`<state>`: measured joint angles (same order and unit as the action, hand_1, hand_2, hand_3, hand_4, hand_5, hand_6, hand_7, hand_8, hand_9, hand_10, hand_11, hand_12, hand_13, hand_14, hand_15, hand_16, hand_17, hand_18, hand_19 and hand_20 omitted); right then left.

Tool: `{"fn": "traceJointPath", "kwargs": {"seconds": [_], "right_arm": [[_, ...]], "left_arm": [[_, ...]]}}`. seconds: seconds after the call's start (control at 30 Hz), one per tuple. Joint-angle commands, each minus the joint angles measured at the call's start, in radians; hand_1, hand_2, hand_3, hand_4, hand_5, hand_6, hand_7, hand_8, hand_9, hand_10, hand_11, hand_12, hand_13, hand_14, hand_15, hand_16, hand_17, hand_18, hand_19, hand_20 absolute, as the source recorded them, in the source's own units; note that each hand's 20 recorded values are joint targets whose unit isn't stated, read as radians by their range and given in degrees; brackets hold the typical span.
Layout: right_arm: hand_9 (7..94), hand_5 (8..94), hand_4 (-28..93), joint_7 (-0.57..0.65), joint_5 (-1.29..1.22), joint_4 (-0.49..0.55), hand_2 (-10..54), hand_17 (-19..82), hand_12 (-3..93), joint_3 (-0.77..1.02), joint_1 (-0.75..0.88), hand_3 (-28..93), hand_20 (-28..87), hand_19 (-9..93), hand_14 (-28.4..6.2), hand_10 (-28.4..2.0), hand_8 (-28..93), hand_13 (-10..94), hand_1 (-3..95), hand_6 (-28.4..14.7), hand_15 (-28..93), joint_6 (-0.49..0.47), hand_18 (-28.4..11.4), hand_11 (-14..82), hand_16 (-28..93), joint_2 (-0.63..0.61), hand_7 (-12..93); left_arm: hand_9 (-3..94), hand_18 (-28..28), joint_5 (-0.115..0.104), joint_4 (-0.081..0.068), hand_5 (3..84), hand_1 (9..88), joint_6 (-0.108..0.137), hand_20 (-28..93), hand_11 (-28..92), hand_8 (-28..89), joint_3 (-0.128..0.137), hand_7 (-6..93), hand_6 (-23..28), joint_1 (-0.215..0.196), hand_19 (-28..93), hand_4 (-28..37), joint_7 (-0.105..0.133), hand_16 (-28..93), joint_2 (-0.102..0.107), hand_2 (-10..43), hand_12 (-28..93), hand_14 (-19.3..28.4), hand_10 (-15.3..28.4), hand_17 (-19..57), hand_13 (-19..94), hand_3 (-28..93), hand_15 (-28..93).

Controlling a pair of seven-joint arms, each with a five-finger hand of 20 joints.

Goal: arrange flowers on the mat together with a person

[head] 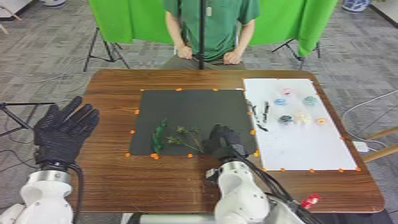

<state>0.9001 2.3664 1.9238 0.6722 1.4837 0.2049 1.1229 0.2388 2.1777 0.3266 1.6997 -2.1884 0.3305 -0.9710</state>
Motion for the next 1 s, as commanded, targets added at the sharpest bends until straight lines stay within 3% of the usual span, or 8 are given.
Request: {"fn": "traceJointPath", "kwargs": {"seconds": [0.03,0.2,0.5,0.7,0.87,0.93,1.0], "right_arm": [[71.8,78.2,-20,-0.031,-0.071,0.033,0.3,23,35.6,-0.057,-0.024,72,11,83,-20.2,-17.9,12,55,43.8,-4.4,74,-0.023,-27.8,48.9,37,-0.011,28],[72.1,78.2,-20,-0.049,-0.086,0.020,0.6,23,36.1,-0.079,-0.046,72,12,83,-20.1,-17.7,13,55,44.3,-4.3,73,-0.035,-27.7,49.0,38,0.012,28],[71.6,77.7,-20,-0.040,-0.082,-0.005,0.6,23,36.3,-0.055,-0.027,71,12,83,-19.9,-17.7,13,55,45.2,-4.3,73,-0.038,-27.5,48.4,38,0.029,28],[71.5,77.5,-20,-0.028,-0.065,0.009,0.6,23,35.9,-0.038,-0.017,71,12,82,-19.8,-17.5,12,55,45.2,-4.4,73,-0.046,-27.5,47.7,38,0.022,27],[71.2,76.9,-19,-0.005,-0.071,0.037,2.5,23,35.4,-0.002,-0.026,72,12,82,-20.7,-18.3,11,54,38.9,-4.1,72,0.021,-27.8,47.1,38,-0.015,27],[70.5,76.4,-18,0.003,-0.070,0.052,3.2,23,35.6,0.021,-0.029,73,12,83,-21.3,-18.9,8,54,36.1,-4.2,73,0.038,-28.2,47.2,38,-0.032,28],[70.2,76.1,-17,0.018,-0.086,0.065,4.9,22,35.7,0.049,-0.033,74,11,83,-21.7,-19.0,-4,54,33.6,-4.2,73,0.051,-28.3,47.3,37,-0.051,30]], "left_arm": [[48.5,17.0,-0.003,0.002,51.0,24.9,-0.003,18,23,-9,0.003,15.5,8.4,-0.030,40,-28.3,-0.006,-5,0.003,15.7,13,17.9,16.5,-5.5,35,75,44],[48.5,17.0,0.002,-0.004,51.0,24.9,-0.001,18,23,-9,-0.009,15.5,8.4,-0.016,40,-28.3,-0.025,-5,0.008,15.7,13,17.9,16.5,-5.5,35,75,44],[48.4,17.0,-0.004,-0.006,50.9,24.8,-0.003,18,23,-9,-0.014,15.4,8.4,-0.015,40,-28.3,-0.029,-5,0.003,15.8,13,17.9,16.5,-5.5,35,75,44],[48.4,17.0,-0.010,-0.003,50.9,24.8,-0.005,18,23,-9,-0.011,15.5,8.4,-0.022,40,-28.3,-0.022,-5,-0.005,15.8,13,18.0,16.5,-5.5,34,75,44],[48.4,17.0,-0.016,0.002,51.0,24.8,-0.003,18,23,-9,0.003,15.5,8.4,-0.034,40,-28.3,-0.004,-5,-0.005,15.8,13,18.0,16.5,-5.5,35,75,44],[48.4,16.9,-0.018,0.003,50.9,24.8,-0.005,18,23,-9,0.007,15.5,8.4,-0.037,40,-28.3,0.000,-5,-0.007,15.8,13,18.0,16.5,-5.5,35,75,44],[48.5,16.9,-0.019,0.003,51.0,24.8,-0.006,18,23,-9,0.011,15.6,8.4,-0.040,40,-28.3,0.002,-5,-0.009,15.8,13,18.0,16.5,-5.5,35,75,44]]}}
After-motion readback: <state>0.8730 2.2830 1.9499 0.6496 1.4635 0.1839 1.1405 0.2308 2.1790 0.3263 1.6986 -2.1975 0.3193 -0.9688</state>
